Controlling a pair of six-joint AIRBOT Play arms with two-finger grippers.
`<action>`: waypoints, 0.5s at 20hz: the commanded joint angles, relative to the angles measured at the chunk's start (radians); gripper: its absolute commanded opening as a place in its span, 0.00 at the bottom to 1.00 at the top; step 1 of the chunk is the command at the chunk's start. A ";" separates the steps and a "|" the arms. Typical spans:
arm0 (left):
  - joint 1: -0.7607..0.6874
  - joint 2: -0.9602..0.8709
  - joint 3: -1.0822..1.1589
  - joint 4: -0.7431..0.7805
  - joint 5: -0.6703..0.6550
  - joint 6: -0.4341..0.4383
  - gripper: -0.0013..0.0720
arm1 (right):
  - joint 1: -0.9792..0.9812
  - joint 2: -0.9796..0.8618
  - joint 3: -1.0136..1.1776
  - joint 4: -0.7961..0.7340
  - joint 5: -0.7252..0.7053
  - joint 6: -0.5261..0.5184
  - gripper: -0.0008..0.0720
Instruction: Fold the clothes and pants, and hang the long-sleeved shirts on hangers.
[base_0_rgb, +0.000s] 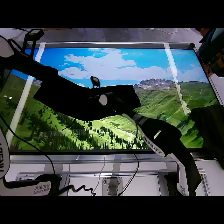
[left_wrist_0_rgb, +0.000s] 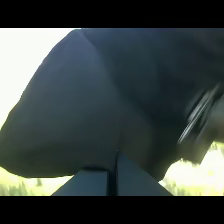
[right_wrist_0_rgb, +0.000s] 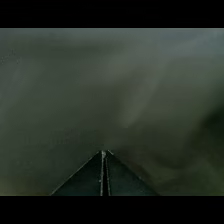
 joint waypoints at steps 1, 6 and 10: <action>0.001 -0.032 -0.002 -0.043 0.055 -0.027 0.03 | 0.092 -0.027 0.002 0.073 -0.109 0.036 0.04; -0.005 -0.109 -0.026 -0.315 0.128 -0.084 0.03 | 0.062 -0.003 0.002 0.042 -0.014 0.034 0.04; -0.107 -0.180 -0.026 -0.423 0.175 -0.121 0.03 | -0.115 0.103 0.001 -0.298 0.195 0.028 0.04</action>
